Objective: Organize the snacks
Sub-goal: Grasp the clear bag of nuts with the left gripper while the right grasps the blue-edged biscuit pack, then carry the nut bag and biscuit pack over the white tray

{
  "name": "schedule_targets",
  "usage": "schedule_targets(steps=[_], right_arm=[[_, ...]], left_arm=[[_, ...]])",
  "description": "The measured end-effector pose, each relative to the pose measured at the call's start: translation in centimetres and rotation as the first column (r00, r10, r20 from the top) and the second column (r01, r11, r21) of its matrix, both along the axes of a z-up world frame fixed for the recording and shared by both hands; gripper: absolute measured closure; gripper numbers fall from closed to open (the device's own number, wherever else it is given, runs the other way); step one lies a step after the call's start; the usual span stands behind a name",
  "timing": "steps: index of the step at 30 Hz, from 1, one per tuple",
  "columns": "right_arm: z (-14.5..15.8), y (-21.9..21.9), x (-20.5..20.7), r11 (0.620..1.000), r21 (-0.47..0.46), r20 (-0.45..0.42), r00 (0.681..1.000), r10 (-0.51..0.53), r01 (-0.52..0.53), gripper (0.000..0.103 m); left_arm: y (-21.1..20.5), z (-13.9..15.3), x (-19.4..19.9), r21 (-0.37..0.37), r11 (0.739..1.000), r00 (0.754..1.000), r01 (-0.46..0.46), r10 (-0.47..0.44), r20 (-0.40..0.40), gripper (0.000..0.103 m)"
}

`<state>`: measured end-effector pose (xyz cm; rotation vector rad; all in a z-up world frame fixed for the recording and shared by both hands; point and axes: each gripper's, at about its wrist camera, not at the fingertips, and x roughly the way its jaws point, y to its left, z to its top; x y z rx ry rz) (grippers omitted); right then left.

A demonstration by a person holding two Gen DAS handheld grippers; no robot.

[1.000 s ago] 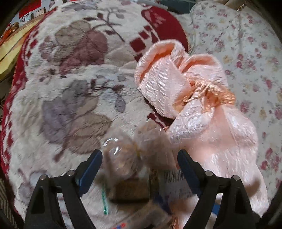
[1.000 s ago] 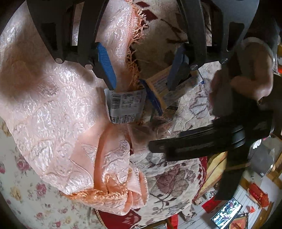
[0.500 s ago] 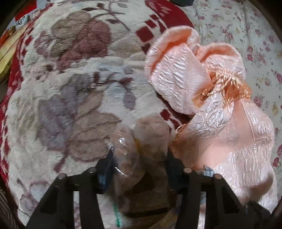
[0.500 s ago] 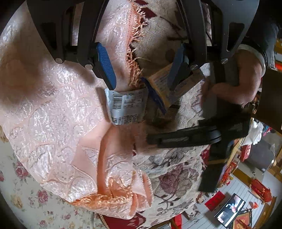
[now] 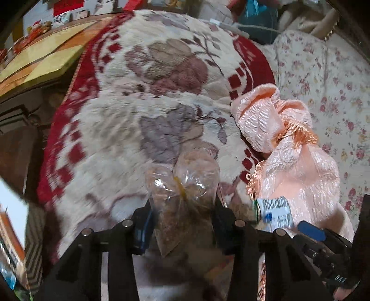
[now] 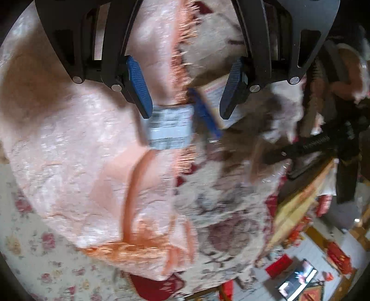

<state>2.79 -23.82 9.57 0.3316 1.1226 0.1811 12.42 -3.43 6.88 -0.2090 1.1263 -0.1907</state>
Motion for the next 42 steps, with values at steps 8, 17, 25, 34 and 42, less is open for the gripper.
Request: schedule_targets(steps=[8, 17, 25, 34, 42], right_arm=[[-3.0, 2.5, -1.6, 0.977, 0.206, -0.114, 0.993, -0.029, 0.052, 0.039], [-4.5, 6.2, 0.4, 0.975, 0.152, -0.157, 0.978, -0.136, 0.16, 0.035], [-3.4, 12.1, 3.6, 0.991, -0.125, -0.087, 0.996, 0.031, -0.042, 0.035], [-4.2, 12.2, 1.8, 0.963, -0.221, -0.052, 0.988, 0.147, -0.155, 0.045], [-2.8, 12.0, -0.1, 0.969, -0.116, -0.031, 0.976, 0.217, -0.22, 0.048]], left_arm=[[2.7, 1.4, -3.7, 0.053, 0.996, 0.996, -0.065, 0.061, 0.065, 0.057], [5.6, 1.6, -6.8, 0.028, 0.995, 0.994, -0.091, 0.089, 0.061, 0.057], [9.0, 2.0, -8.9, 0.018, 0.988, 0.985, -0.155, 0.153, 0.074, 0.057], [9.1, 1.2, -10.4, 0.006, 0.987, 0.986, -0.16, 0.159, 0.058, 0.057], [9.2, 2.3, -12.2, 0.033, 0.985, 0.982, -0.171, 0.168, 0.086, 0.057]])
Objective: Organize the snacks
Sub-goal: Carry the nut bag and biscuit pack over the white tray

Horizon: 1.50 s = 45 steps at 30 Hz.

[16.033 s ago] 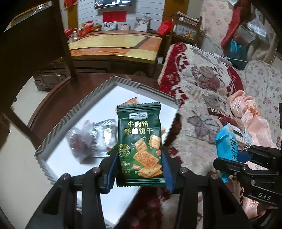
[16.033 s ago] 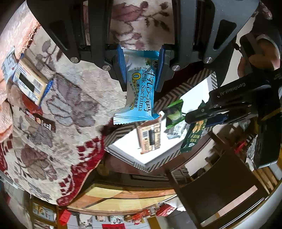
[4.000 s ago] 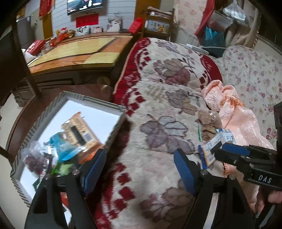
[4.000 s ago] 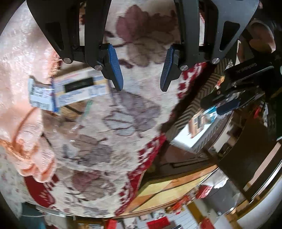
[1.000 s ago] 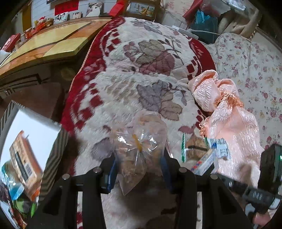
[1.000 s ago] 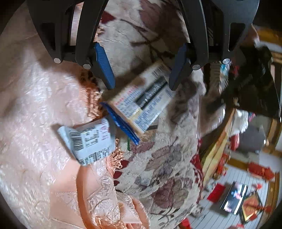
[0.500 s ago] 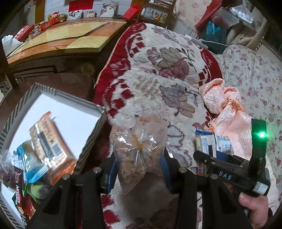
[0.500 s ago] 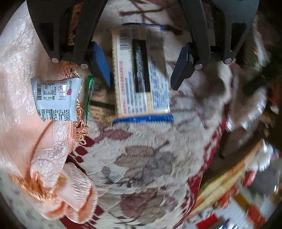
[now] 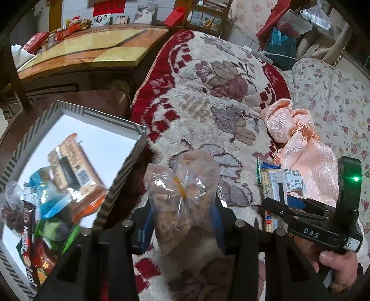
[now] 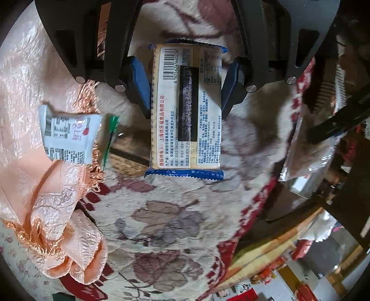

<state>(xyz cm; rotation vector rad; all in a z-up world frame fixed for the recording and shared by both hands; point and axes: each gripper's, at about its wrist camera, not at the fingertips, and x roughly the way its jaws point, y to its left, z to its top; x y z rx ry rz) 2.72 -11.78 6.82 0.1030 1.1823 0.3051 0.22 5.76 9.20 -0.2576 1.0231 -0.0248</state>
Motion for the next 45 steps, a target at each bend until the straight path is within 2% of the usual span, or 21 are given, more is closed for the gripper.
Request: schedule_targets(steps=[8, 20, 34, 45], right_arm=[[2.0, 2.5, -1.7, 0.998, 0.043, 0.031, 0.998, 0.047, -0.048, 0.047], [5.2, 9.8, -3.2, 0.975, 0.083, 0.068, 0.978, 0.199, -0.205, 0.047], [7.6, 19.5, -4.8, 0.916, 0.041, 0.093, 0.915, 0.394, -0.398, 0.048], [7.8, 24.3, -5.4, 0.88, 0.013, 0.083, 0.878, 0.472, -0.474, 0.048]], left_arm=[[1.4, 1.7, -2.4, 0.052, 0.998, 0.998, -0.036, 0.034, 0.045, 0.057], [6.5, 3.8, -6.5, 0.092, 0.984, 0.985, -0.151, 0.141, 0.104, 0.057], [13.8, 3.8, -11.0, 0.098, 0.943, 0.944, -0.317, 0.305, 0.125, 0.057], [16.9, 2.5, -13.1, 0.08, 0.918, 0.919, -0.389, 0.38, 0.106, 0.057]])
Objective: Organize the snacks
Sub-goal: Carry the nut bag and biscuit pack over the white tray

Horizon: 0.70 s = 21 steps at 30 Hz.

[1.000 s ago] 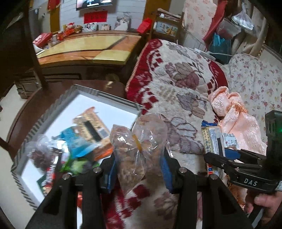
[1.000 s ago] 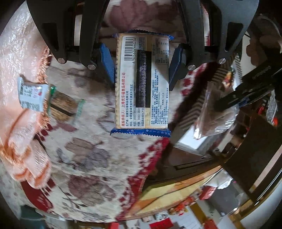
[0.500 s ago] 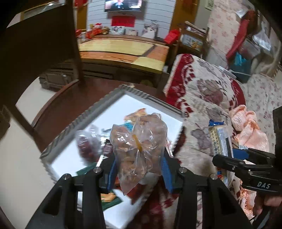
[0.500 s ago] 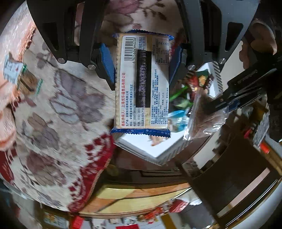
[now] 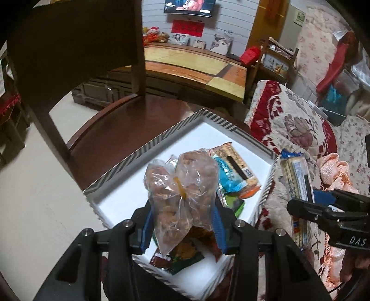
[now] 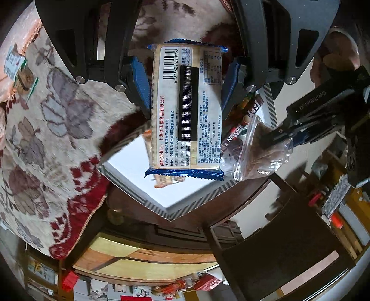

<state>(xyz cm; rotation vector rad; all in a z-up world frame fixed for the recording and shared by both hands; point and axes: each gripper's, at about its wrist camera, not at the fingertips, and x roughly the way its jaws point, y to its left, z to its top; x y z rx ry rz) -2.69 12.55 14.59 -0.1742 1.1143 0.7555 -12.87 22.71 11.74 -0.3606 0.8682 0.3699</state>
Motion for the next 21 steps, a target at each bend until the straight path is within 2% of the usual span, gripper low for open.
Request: schedule_targets(steps=[6, 15, 21], right_arm=[[-0.7, 2.5, 0.6, 0.999, -0.011, -0.022, 0.999, 0.036, -0.036, 0.048], [-2.7, 6.2, 0.6, 0.995, 0.013, -0.103, 0.989, 0.104, -0.103, 0.048], [-4.8, 8.2, 0.8, 0.991, -0.019, -0.142, 0.981, 0.132, -0.136, 0.048]], left_arm=[[1.2, -1.1, -0.4, -0.009, 0.999, 0.999, -0.034, 0.034, -0.023, 0.057], [2.7, -2.4, -0.4, -0.03, 0.998, 0.997, -0.058, 0.057, -0.05, 0.057], [3.0, -2.9, -0.2, -0.036, 0.998, 0.996, -0.06, 0.057, -0.061, 0.057]])
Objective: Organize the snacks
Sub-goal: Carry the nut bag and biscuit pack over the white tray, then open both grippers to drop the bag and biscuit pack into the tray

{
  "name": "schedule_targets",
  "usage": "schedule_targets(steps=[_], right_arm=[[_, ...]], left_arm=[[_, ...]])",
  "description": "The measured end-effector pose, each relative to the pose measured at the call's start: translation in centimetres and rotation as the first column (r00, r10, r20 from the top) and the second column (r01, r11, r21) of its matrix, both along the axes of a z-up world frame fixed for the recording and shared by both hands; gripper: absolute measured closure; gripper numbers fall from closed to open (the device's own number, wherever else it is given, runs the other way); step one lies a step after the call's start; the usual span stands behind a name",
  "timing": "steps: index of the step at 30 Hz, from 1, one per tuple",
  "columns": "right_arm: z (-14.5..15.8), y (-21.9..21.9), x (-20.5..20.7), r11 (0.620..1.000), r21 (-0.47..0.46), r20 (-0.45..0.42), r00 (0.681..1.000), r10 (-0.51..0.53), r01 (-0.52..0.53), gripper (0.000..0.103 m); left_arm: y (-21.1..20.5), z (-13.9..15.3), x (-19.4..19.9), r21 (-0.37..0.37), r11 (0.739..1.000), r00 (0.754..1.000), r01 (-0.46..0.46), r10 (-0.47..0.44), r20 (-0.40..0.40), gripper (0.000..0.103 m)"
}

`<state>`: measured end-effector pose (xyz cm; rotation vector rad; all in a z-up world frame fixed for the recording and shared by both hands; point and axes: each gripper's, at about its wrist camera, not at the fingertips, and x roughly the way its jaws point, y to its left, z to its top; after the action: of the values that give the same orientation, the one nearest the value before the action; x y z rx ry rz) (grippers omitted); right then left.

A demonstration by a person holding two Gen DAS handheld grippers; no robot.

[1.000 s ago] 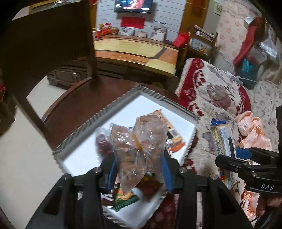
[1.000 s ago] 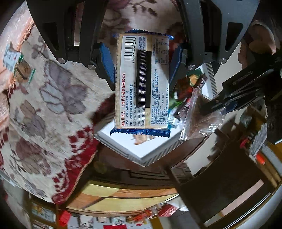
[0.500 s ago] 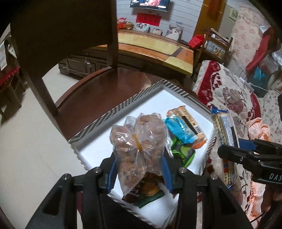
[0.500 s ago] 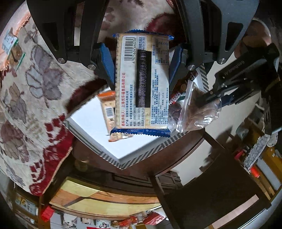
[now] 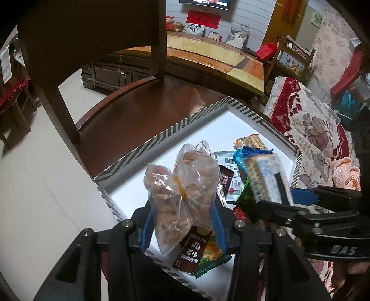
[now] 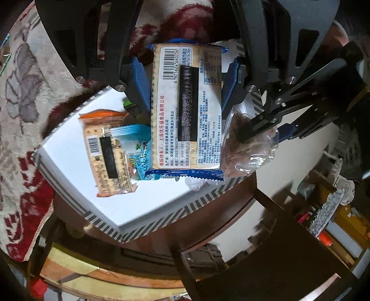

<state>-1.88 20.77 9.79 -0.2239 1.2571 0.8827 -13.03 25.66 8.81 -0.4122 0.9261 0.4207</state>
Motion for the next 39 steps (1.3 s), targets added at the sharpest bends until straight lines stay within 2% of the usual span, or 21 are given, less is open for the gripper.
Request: schedule_targets(steps=[8, 15, 22, 28, 30, 33, 39], right_arm=[[-1.6, 2.0, 2.1, 0.995, -0.101, 0.052, 0.999, 0.007, -0.001, 0.048], [-2.4, 2.7, 4.1, 0.989, -0.146, 0.093, 0.996, 0.001, 0.012, 0.049], [-2.8, 2.0, 4.5, 0.994, -0.105, 0.047, 0.998, -0.034, 0.039, 0.047], [-1.9, 1.5, 4.1, 0.995, -0.087, 0.041, 0.998, -0.043, 0.047, 0.046], [-1.4, 1.4, 3.9, 0.996, -0.078, 0.042, 0.998, -0.045, 0.048, 0.046], [-0.7, 0.8, 3.6, 0.997, -0.056, 0.043, 0.997, -0.056, 0.059, 0.046], [0.7, -0.5, 3.2, 0.996, -0.018, 0.047, 0.995, -0.085, 0.085, 0.046]], left_arm=[[-0.1, -0.4, 1.2, 0.005, 1.0, 1.0, 0.007, -0.007, -0.012, 0.057], [-0.2, -0.9, 2.4, 0.005, 1.0, 1.0, 0.008, -0.008, -0.021, 0.057], [-0.2, -1.5, 2.5, 0.005, 1.0, 0.999, -0.002, 0.002, -0.038, 0.054], [-0.1, -1.6, 2.3, 0.01, 1.0, 0.998, -0.027, 0.027, -0.052, 0.044], [0.0, -1.4, 2.1, 0.014, 0.999, 0.998, -0.038, 0.038, -0.049, 0.035], [0.1, -1.0, 1.6, 0.018, 0.998, 0.998, -0.053, 0.053, -0.037, 0.028], [-0.2, 0.3, 1.2, 0.048, 0.997, 0.998, -0.068, 0.069, -0.006, 0.021]])
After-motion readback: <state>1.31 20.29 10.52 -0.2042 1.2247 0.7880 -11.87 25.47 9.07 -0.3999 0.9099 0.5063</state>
